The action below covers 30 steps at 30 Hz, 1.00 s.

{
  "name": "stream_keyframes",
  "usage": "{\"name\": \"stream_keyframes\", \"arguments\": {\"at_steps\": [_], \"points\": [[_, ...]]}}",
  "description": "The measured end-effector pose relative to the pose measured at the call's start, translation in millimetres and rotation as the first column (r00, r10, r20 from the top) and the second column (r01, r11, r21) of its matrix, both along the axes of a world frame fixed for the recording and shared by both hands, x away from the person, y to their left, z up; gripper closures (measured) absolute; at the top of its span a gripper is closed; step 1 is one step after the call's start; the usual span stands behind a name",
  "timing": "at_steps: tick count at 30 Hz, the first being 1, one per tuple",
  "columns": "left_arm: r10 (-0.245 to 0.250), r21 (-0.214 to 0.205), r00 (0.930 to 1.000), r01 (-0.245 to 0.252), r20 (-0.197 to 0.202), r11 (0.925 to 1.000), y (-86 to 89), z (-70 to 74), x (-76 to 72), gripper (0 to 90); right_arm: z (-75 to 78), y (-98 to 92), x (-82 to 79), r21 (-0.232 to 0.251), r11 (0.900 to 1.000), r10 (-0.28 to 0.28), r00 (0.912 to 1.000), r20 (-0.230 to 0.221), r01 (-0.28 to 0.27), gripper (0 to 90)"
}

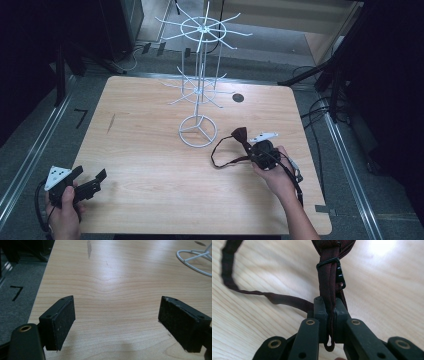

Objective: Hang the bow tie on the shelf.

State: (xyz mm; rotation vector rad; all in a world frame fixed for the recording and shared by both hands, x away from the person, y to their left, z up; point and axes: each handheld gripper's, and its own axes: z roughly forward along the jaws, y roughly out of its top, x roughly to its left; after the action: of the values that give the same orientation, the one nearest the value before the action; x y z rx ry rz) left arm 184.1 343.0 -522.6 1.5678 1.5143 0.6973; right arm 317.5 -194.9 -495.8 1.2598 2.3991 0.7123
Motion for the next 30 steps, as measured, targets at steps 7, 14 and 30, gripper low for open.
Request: {"name": "stream_keyframes", "arguments": {"at_steps": [7, 14, 30], "points": [[-0.001, 0.001, 1.0000, 0.001, 0.003, 1.0000, 0.0, 0.1, -0.3, 14.9, 17.7, 3.4, -9.9, 0.078, 0.9970, -0.016, 0.9928, 0.119, 0.007, 86.2], [0.000, -0.003, 1.0000, 0.000, 0.003, 1.0000, 0.2, 0.0, -0.1, 14.9, 27.9, 5.3, -14.2, 0.115, 0.9934, -0.028, 0.9826, 0.184, 0.007, 86.1], [0.001, -0.004, 1.0000, -0.001, 0.004, 1.0000, 0.2, 0.0, 0.0, 14.9, 53.4, 3.4, -26.2, 0.176, 0.9843, -0.045, 0.9475, 0.317, -0.012, 86.0]]}}
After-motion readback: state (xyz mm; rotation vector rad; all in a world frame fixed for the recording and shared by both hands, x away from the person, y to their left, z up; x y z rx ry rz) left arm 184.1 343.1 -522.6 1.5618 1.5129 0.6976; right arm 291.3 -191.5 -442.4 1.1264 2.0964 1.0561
